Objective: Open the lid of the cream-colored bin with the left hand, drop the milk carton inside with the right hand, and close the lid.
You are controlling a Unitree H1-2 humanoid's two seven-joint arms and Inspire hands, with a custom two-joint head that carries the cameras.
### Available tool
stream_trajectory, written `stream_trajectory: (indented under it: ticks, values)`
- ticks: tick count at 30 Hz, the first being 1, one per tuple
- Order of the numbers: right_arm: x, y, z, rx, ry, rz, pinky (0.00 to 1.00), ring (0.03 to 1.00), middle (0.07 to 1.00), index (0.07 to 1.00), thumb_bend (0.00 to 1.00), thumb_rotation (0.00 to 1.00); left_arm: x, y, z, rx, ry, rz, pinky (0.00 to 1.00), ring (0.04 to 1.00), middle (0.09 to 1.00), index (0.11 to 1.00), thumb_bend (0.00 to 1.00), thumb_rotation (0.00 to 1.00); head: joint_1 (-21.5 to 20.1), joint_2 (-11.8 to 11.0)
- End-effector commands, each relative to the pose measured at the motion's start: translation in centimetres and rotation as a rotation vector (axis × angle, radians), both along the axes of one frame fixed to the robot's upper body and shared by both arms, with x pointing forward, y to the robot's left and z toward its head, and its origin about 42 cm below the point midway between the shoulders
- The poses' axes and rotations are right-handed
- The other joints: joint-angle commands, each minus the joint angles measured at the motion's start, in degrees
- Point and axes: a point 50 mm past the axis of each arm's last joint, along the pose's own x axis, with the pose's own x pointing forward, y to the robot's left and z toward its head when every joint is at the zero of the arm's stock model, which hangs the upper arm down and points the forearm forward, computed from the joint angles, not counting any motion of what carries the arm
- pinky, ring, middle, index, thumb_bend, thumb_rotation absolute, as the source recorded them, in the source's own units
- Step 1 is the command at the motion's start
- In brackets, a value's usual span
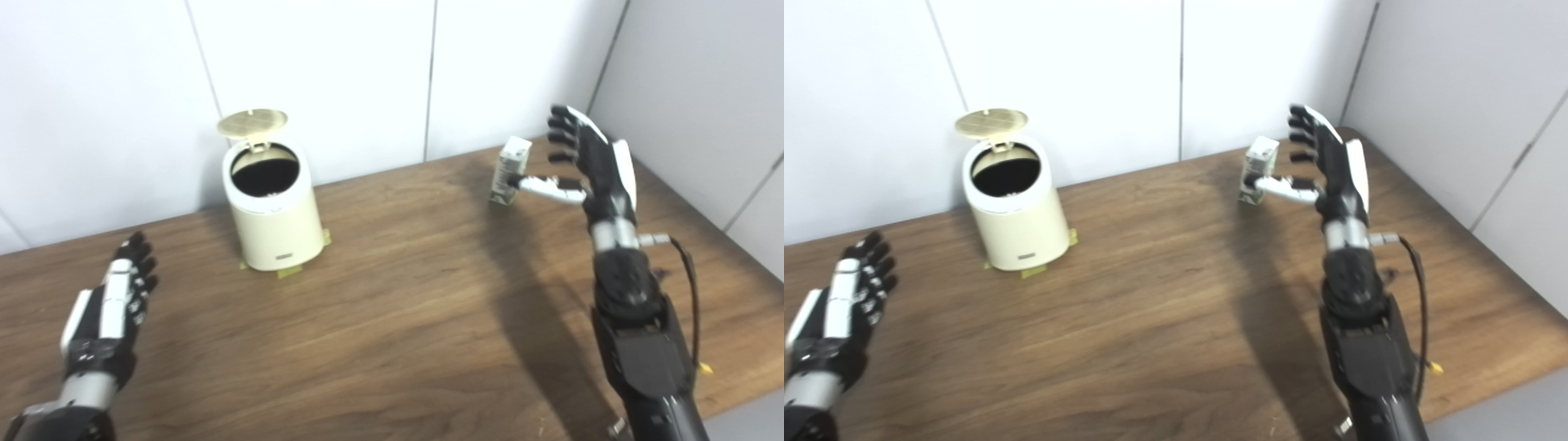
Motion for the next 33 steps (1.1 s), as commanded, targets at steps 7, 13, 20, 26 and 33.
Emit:
stream_trajectory:
  ticks: [7, 13, 20, 26, 33]
  values:
    - [4.1, -1.6, 4.2, -0.165, 0.032, -0.011, 0.56, 0.806, 0.866, 0.835, 0.96, 0.15, 1.2, 0.4, 2.3, 0.013, -0.082, -0.035, 1.0, 1.0, 1.0, 1.0, 0.42, 1.0, 0.32, 0.12]
    - [6.9, -1.8, 5.1, -0.194, 0.126, -0.011, 0.76, 0.838, 0.849, 0.838, 0.96, 0.18, 1.2, 0.6, 2.9, 0.034, -0.078, -0.034, 1.0, 1.0, 1.0, 1.0, 0.41, 1.0, 0.0, 0.27]
    - [9.4, -2.0, 5.2, -0.207, 0.195, -0.014, 0.76, 0.833, 0.844, 0.847, 0.96, 0.17, 1.3, 0.8, 3.6, 0.054, -0.08, -0.044, 1.0, 1.0, 1.0, 1.0, 0.41, 1.0, -0.14, 0.17]
    - [10.8, -2.2, 4.3, -0.183, 0.229, -0.019, 0.74, 0.828, 0.83, 0.809, 0.97, 0.13, 1.3, 0.8, 3.7, 0.054, -0.084, -0.053, 1.0, 1.0, 1.0, 1.0, 0.4, 1.0, -0.05, 0.24]
    - [11.4, -2.9, 3.0, -0.196, 0.25, -0.029, 0.72, 0.819, 0.831, 0.815, 0.96, 0.1, 1.0, 0.6, 4.0, 0.057, -0.073, -0.052, 1.0, 1.0, 1.0, 1.0, 0.4, 1.0, -0.19, 0.21]
